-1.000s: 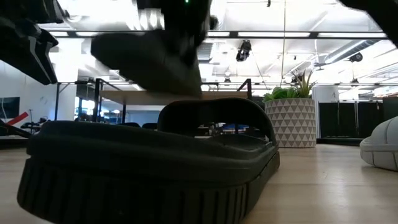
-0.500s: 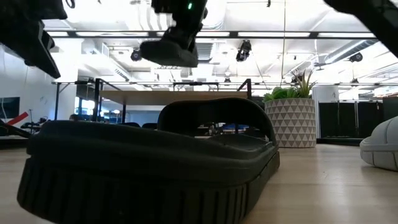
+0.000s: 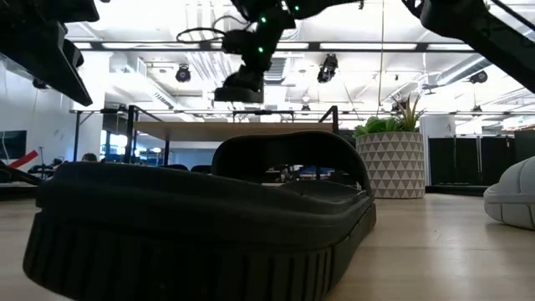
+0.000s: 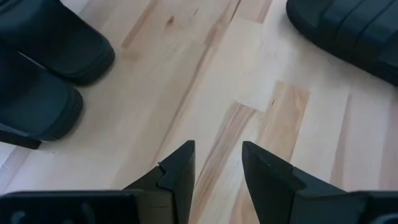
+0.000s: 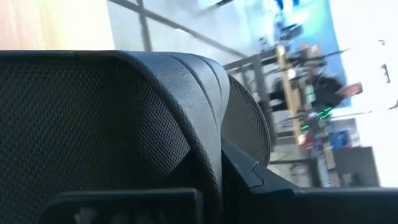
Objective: Pick and place slides into the shelf
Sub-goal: Put the black slide on the shelf
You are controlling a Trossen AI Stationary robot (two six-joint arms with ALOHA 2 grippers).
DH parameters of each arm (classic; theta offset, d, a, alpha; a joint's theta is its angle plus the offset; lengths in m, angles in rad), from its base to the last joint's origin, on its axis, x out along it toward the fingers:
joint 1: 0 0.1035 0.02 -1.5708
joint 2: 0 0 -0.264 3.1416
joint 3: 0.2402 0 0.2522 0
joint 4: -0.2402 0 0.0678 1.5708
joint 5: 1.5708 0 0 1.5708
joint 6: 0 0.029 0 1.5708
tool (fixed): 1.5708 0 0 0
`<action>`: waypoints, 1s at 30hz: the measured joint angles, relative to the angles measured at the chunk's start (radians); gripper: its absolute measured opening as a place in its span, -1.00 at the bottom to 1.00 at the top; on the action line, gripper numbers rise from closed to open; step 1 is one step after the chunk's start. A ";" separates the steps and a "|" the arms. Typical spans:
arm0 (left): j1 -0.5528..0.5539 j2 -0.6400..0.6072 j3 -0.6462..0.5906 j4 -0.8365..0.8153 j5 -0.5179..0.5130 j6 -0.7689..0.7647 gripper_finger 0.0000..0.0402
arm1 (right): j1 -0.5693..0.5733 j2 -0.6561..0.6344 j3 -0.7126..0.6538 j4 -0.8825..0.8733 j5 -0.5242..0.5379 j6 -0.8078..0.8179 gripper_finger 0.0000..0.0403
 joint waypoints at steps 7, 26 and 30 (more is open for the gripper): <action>0.000 0.008 0.000 0.000 0.013 0.000 -0.41 | -0.079 0.002 -0.047 0.027 -0.114 0.103 -0.94; 0.000 0.003 -0.002 -0.004 0.025 -0.008 -0.41 | -0.066 0.002 -0.127 0.034 -0.173 0.042 -0.93; 0.000 0.003 -0.002 -0.004 0.025 -0.008 -0.41 | -0.080 0.002 -0.130 0.030 -0.154 0.071 -0.90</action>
